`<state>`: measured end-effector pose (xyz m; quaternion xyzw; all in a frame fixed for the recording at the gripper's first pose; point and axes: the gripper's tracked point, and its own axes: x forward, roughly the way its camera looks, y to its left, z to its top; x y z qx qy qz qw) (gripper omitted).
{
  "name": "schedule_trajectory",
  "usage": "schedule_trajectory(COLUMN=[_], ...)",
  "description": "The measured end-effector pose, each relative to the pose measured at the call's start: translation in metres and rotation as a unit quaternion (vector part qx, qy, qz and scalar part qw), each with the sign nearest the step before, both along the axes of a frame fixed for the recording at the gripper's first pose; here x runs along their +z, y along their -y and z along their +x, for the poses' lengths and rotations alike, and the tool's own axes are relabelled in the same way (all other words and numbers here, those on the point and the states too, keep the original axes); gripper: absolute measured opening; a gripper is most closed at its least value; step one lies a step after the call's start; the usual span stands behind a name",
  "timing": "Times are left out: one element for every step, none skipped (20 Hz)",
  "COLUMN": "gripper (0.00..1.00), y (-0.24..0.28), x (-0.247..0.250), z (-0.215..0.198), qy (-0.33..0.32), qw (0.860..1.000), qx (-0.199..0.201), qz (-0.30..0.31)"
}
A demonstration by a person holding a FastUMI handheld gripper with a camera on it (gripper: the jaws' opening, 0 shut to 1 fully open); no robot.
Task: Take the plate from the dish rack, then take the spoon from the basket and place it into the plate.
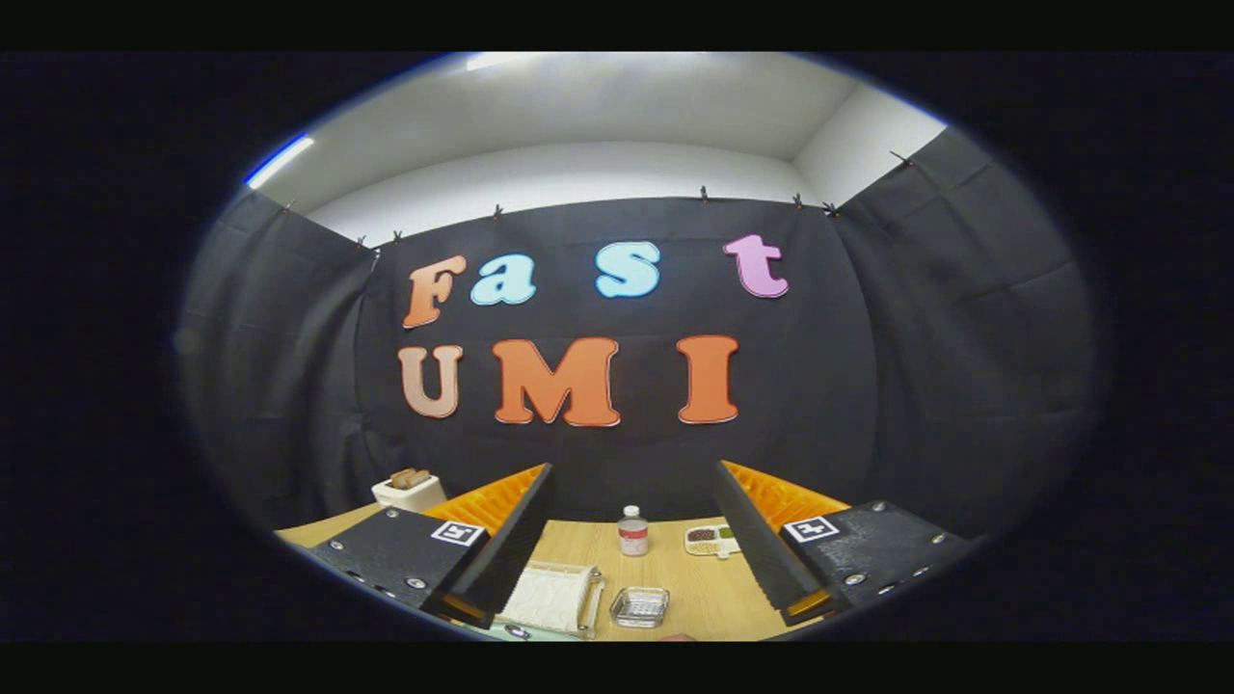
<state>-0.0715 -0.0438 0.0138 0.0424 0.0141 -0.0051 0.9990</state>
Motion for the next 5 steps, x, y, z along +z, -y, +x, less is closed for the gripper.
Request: schedule_trajectory(gripper=[0.97, 0.97, 0.97, 0.97, 0.97], y=[0.0011, 0.0015, 0.0017, 0.0011, 0.0008], x=[0.0025, 0.0036, 0.0033, 0.0024, 0.0026], z=[-0.0007, 0.0001, 0.0004, 0.0009, 0.0011], qy=[0.006, 0.009, 0.012, 0.012, 0.014], qw=[1.0, 1.0, 1.0, 1.0, 1.0], qx=[0.0, -0.002, -0.003, -0.003, -0.004], qz=[0.0, -0.002, -0.003, -0.005, -0.006])
